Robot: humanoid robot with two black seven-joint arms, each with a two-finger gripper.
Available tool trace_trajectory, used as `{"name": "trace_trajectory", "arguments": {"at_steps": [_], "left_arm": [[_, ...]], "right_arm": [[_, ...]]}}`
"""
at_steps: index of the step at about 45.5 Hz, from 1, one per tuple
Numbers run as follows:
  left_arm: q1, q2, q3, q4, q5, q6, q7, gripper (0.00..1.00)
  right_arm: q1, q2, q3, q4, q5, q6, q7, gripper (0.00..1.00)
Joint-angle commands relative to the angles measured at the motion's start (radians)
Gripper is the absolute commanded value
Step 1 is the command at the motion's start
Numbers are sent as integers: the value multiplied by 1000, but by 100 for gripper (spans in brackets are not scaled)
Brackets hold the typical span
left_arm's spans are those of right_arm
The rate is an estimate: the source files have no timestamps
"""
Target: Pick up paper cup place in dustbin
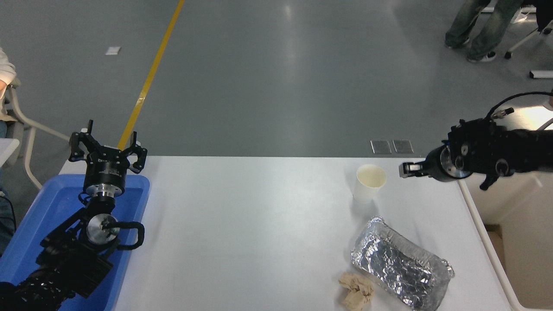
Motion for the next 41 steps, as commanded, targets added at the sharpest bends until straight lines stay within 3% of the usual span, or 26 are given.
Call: {"name": "trace_trajectory", "arguments": {"at_steps": [1, 6, 14, 41], "left_arm": [[0, 0, 0, 0, 0, 1, 0, 99], [0, 0, 0, 0, 0, 1, 0, 99], [0, 0, 0, 0, 0, 1, 0, 99], [0, 0, -2, 0, -3, 7, -2, 99]], "right_arm": [[282, -38, -82, 181, -1, 139, 10, 100], [373, -31, -88, 244, 33, 234, 26, 100], [537, -33, -86, 360, 223, 455, 45, 100], [822, -19, -114, 546, 299, 458, 34, 100]]}}
